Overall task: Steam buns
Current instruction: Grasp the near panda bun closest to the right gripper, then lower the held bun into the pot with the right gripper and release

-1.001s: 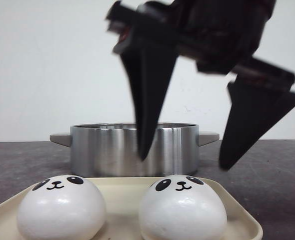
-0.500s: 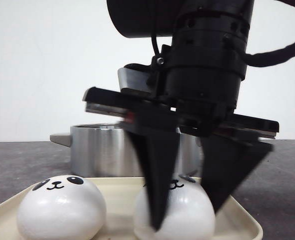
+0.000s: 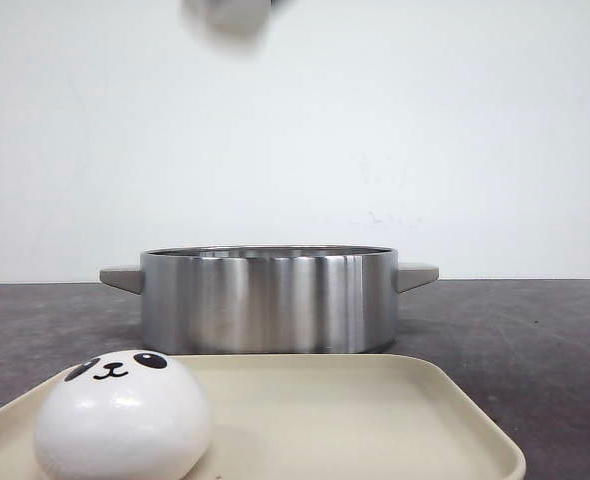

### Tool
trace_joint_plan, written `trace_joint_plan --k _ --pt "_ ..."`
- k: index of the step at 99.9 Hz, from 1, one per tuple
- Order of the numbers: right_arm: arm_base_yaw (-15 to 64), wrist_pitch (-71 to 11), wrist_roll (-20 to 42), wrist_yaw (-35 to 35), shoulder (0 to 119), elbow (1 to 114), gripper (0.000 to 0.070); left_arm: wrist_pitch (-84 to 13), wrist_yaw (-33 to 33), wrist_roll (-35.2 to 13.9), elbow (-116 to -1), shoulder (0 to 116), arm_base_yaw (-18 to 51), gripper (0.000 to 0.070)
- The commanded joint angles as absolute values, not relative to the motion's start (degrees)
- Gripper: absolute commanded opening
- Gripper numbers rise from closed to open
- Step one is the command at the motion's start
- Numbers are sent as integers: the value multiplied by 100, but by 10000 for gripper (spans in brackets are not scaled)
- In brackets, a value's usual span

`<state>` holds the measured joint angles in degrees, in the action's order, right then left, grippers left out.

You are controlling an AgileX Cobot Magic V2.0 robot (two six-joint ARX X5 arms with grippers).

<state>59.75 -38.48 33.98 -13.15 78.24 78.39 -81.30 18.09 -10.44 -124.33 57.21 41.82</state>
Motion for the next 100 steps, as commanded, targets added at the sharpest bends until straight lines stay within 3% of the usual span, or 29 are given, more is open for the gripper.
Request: trace_joint_plan --k 1,14,40,56,100 --pt "5741 -3841 2779 -1444 8101 8158 3 -8298 1820 -976 -12549 5784 4230 700" --pt "4965 -3828 2508 -910 8554 8624 3 -8298 1820 -965 -12549 5784 4230 700" --pt "3763 -4128 2556 71 9747 8923 3 -8272 1822 -819 -12549 5806 4230 700" --pt "3566 -4477 2550 480 10370 8938 3 -8274 1820 -816 -12549 5806 4230 700" --pt "3516 -4525 2624 541 11091 8938 3 -8285 1820 -821 -12538 5806 4230 700"
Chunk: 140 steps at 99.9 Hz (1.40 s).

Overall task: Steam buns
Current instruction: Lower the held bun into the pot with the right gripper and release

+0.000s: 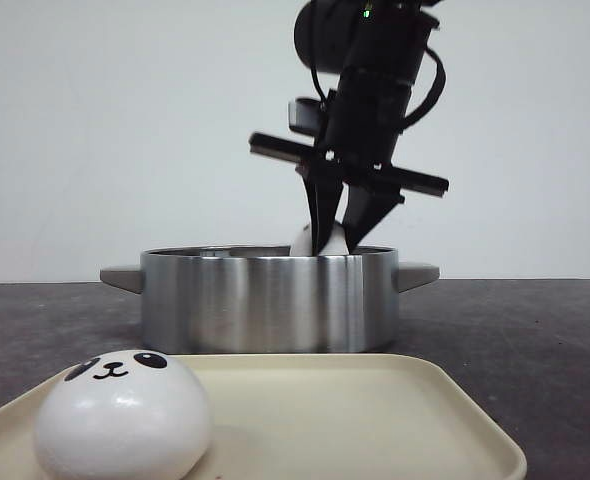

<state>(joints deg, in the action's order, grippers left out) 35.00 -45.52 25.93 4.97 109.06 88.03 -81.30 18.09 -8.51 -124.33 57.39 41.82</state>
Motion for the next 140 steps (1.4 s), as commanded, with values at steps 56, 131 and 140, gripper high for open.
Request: trace_joint_plan --k 56,131,140 --pt "3500 -4563 2652 582 11203 8938 324 -8302 1815 -825 -12361 5806 4230 700" --pt "3500 -4497 2687 604 11168 9039 499 -8313 1804 -845 -12361 5793 4230 700" --pt "3498 -4550 2547 600 11059 9362 490 -8313 1737 -1026 -12326 5793 4230 700"
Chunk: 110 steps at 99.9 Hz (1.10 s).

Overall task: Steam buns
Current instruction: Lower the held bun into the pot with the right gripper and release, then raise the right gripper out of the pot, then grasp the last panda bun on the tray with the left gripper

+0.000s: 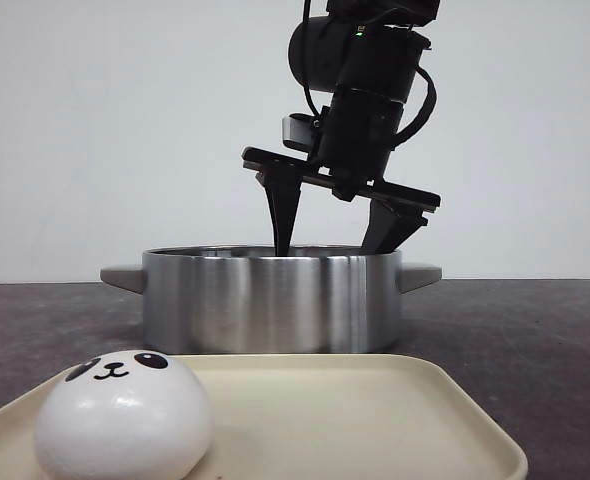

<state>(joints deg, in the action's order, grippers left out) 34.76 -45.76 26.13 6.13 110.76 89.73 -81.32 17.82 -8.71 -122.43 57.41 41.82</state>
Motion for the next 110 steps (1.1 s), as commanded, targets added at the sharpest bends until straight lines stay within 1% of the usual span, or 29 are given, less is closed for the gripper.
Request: trace_joint_plan --k 1,3,5,8,14,15,24,34,43,52,65,74,80,87,96,110 --pt "3498 -4560 2519 598 11037 9406 485 -8313 1717 -1052 -12315 5793 4230 700" --pt "3498 -4578 2458 578 10986 9498 461 -8313 1664 -1092 -12291 5793 4230 700" --pt "3498 -4595 2401 554 10930 9590 410 -8313 1612 -1129 -12258 5793 4230 700" --pt "3500 -4617 2296 519 10831 9725 290 -8313 1496 -1181 -12191 5793 4230 700" --pt "3548 -4654 2018 386 10549 9963 9 -8315 1251 -1343 -11977 5793 4230 700" --pt "3559 -4652 1973 351 10490 9992 0 -8315 1210 -1372 -11935 5791 4230 700" --pt "3745 -4565 1535 -102 9896 10171 10 -8324 854 -1612 -11441 5739 4230 700" --pt "4036 -4558 1125 -827 9065 10202 10 -8322 637 -1772 -10678 5664 4230 700" --pt "4397 -4744 845 -1396 8296 10202 10 -8274 537 -1859 -9830 5599 4233 700" --pt "4799 -5065 701 -1826 7577 10202 10 -8051 484 -1903 -8914 5540 4252 700" --pt "5325 -5570 714 -2427 6694 10202 10 -7293 47 -2086 -7679 5498 4303 700" --pt "5596 -5854 816 -2847 6202 10202 10 -6632 -427 -2379 -6943 5546 4390 700" --pt "5695 -6034 928 -3100 5922 10202 9 -6222 -633 -2589 -6512 5621 4471 700" --pt "5725 -6250 1044 -3352 5660 10202 9 -5894 -650 -2818 -6106 5756 4587 700" --pt "5725 -6587 1190 -3566 5376 10202 9 -5688 -644 -2952 -5728 6055 4733 700" --pt "5725 -7251 1426 -3959 5094 10200 9 -5621 -644 -2958 -5544 6678 4886 700"
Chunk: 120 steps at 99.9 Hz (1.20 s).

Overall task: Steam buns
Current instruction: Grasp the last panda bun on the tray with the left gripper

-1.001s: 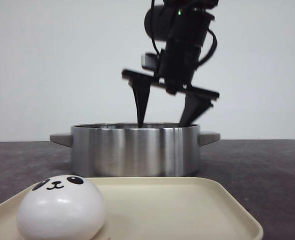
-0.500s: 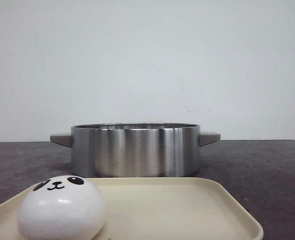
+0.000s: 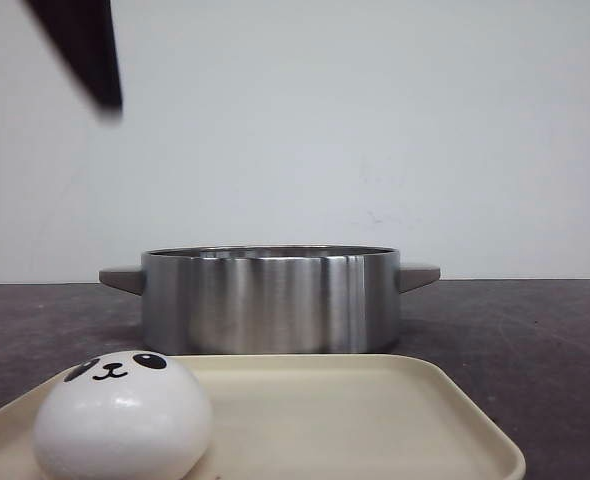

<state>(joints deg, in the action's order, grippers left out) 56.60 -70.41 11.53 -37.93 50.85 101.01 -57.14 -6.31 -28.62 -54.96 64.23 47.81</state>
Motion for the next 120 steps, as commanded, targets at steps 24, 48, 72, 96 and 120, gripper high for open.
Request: trace_joint_plan --k 24,48,72,96,120 --pt "5725 -7787 1839 -4333 4882 10200 9 -5070 -624 -2956 -5544 7793 5210 700" --pt "5725 -7791 1885 -4357 4888 10197 9 -4829 -615 -2947 -5544 8764 5290 700" --pt "5725 -7933 1990 -4357 4886 10200 9 -4790 -460 -2606 -5544 9122 5293 0" --pt "5725 -8020 2119 -4359 4886 10197 9 -4899 -513 -2471 -5701 8678 5310 10" --pt "5725 -8020 2167 -4414 4888 10197 9 -5000 -880 -2471 -6628 7417 5496 10"
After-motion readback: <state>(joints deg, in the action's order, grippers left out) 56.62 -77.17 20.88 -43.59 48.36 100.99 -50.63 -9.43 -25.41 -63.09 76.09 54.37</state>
